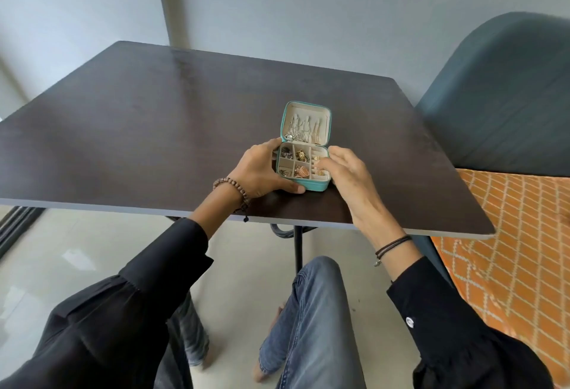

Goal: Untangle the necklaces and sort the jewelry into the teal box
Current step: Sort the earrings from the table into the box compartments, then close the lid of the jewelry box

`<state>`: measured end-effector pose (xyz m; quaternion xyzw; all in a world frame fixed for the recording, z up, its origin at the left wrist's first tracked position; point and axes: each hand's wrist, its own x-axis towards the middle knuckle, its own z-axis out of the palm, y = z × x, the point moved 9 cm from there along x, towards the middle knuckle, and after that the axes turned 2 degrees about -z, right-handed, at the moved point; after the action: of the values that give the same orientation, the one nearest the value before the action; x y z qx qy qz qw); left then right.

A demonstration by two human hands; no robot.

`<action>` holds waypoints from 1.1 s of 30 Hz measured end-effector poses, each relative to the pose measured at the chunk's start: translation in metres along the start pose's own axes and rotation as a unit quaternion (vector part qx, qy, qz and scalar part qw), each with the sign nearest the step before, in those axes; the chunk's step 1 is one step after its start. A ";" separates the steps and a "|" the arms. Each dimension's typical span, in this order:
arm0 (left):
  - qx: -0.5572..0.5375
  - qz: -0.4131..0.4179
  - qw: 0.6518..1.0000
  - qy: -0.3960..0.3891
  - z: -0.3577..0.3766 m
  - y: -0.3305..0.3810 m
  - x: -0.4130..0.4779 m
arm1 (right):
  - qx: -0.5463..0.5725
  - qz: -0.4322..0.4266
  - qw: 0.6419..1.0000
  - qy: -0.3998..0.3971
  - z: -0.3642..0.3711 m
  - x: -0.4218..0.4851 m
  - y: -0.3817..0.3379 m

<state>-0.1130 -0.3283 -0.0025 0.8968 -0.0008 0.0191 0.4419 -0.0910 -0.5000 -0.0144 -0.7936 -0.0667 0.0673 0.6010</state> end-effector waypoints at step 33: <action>0.132 0.011 0.991 0.006 -0.006 -0.020 0.004 | 0.321 0.062 0.945 0.019 -0.009 0.036 -0.004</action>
<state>-0.1093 -0.3116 -0.0147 0.9472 -0.0048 0.0295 0.3194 -0.0539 -0.5010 -0.0087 -0.5623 0.0195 0.1070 0.8198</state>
